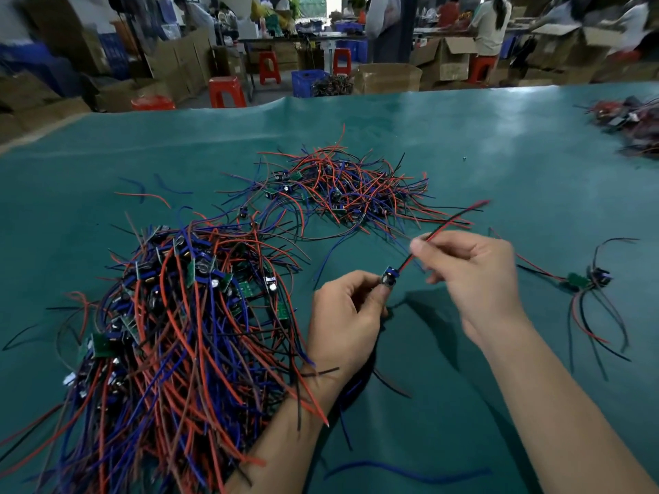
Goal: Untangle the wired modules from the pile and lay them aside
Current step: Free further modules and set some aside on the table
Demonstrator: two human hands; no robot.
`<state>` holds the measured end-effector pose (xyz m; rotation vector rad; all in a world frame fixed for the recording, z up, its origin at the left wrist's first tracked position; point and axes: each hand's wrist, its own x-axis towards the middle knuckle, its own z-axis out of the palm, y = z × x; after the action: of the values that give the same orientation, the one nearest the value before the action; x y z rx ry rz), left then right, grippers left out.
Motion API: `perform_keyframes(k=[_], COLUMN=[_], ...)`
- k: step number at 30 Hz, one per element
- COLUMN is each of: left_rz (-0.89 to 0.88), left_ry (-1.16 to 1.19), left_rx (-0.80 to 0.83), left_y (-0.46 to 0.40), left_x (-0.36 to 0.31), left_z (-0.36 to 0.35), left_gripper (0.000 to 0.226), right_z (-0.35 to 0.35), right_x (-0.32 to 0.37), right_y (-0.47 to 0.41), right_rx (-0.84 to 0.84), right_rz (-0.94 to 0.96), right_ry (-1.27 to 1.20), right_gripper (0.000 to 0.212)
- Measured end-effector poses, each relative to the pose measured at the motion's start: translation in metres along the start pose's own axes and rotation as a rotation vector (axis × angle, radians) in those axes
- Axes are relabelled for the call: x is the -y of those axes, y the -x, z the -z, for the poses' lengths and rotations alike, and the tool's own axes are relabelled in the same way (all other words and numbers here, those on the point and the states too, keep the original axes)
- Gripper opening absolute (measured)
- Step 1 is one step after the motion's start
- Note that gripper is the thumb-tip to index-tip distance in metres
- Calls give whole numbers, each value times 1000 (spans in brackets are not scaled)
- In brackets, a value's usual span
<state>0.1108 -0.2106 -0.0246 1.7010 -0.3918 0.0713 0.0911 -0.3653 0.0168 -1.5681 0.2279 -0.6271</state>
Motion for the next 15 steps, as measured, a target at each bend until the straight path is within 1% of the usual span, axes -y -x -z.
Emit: perform_keyframes(k=[2, 4, 6, 7, 8, 9, 10, 13, 14, 15], left_rz=[-18, -45, -60, -65, -67, -71, -79, -111, -126, -136], left_ry=[-54, -112, -102, -88, -80, -80, -81, -70, -70, -74], left_rx=[21, 21, -49, -108, -169, -218, -248, -241, -226, -214], left_y=[1, 2, 2, 2, 1, 1, 1, 2, 2, 2], left_x=[1, 0, 0, 1, 1, 0, 0, -1, -1, -2], left_z=[0, 0, 0, 1, 2, 2, 3, 3, 3, 3], left_gripper=[12, 14, 14, 15, 16, 17, 17, 16, 16, 15], right_z=[12, 22, 29, 32, 33, 32, 26, -7, -18, -25], right_x=[-1, -3, -6, -7, -8, -8, -8, -5, -5, -6], right_y=[-8, -13, -17, -18, -17, -16, -12, 13, 22, 27], right_rx=[-176, -349, -516, -579, -605, -576, -476, 69, 197, 252], right_rz=[17, 13, -38, -69, -95, -113, -118, -72, -46, -15], right_ry=[-49, -60, -38, -1, 38, 70, 110, 249, 253, 253], right_gripper=[26, 20, 16, 17, 18, 18, 18, 20, 19, 16])
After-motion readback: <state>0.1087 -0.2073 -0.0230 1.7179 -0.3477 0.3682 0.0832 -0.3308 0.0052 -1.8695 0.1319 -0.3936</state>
